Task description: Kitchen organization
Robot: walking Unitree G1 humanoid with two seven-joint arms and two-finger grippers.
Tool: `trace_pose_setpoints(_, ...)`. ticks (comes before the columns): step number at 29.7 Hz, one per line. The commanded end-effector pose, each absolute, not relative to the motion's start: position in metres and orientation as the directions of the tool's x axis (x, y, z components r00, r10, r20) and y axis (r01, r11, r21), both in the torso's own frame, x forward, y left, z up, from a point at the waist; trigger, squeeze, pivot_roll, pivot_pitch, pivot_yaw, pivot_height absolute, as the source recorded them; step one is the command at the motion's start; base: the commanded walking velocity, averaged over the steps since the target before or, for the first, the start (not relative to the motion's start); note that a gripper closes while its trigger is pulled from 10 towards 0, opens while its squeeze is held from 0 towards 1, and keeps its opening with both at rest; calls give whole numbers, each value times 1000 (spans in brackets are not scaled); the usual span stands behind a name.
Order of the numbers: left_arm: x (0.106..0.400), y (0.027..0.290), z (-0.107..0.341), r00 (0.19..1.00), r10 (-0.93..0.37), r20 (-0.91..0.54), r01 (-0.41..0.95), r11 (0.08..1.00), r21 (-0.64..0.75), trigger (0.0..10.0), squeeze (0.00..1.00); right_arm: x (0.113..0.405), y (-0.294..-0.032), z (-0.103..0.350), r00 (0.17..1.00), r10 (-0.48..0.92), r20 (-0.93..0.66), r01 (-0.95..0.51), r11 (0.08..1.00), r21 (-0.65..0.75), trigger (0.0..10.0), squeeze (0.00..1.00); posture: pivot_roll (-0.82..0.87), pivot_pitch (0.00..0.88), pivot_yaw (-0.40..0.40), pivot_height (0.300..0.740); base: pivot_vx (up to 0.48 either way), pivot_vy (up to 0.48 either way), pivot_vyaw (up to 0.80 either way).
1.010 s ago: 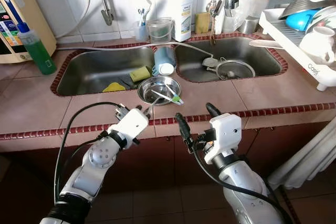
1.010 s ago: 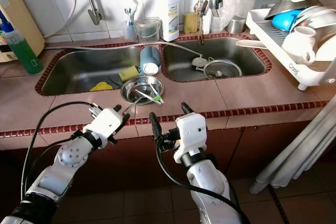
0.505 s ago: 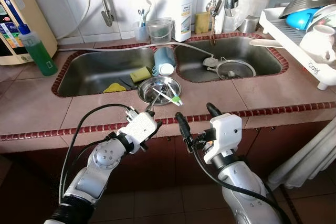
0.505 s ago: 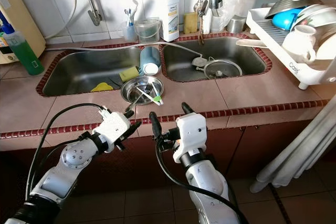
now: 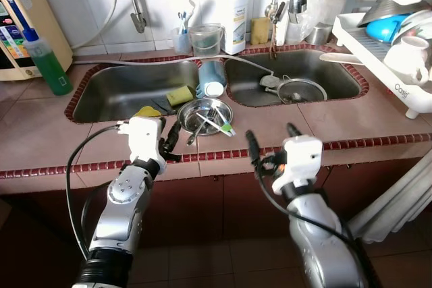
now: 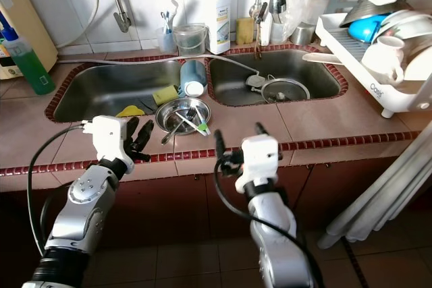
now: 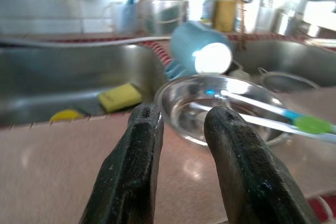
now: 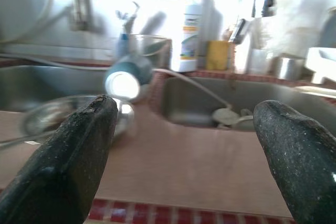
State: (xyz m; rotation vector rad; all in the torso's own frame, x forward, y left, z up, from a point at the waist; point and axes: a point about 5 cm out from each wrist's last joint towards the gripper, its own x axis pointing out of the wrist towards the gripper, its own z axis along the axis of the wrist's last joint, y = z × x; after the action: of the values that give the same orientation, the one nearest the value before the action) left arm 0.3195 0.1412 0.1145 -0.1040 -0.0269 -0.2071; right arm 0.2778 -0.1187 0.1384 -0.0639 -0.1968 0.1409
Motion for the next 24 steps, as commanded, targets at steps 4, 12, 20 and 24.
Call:
trace_pose_setpoints(4, 323, 139, 107, 981, -179, 72, 189, 966, -176, 10000, 0, 288, -127, 129, 975, 104, 196, -85, 991, -102, 10000, 0, -207, 0, 17, 740, 0, 0, 0)
trace_pose_setpoints(12, 319, 145, 102, 983, -140, 123, 152, 983, -102, 10000, 0, 295, -131, 120, 971, 109, 211, -87, 990, -113, 10000, 0, -205, 0, 3, 740, 0, 0, 0)
trace_pose_setpoints(20, 310, 147, 101, 980, -122, 159, 134, 989, -65, 10000, 0, 297, -124, 109, 971, 142, 191, -126, 987, -96, 10000, 0, -181, 0, -14, 740, 0, 0, 0)
trace_pose_setpoints(24, 308, 152, 101, 980, -115, 165, 130, 987, -89, 10000, 0, 299, -124, 107, 971, 146, 189, -136, 989, -63, 10000, 1000, -180, 0, -16, 740, 0, 0, 0)
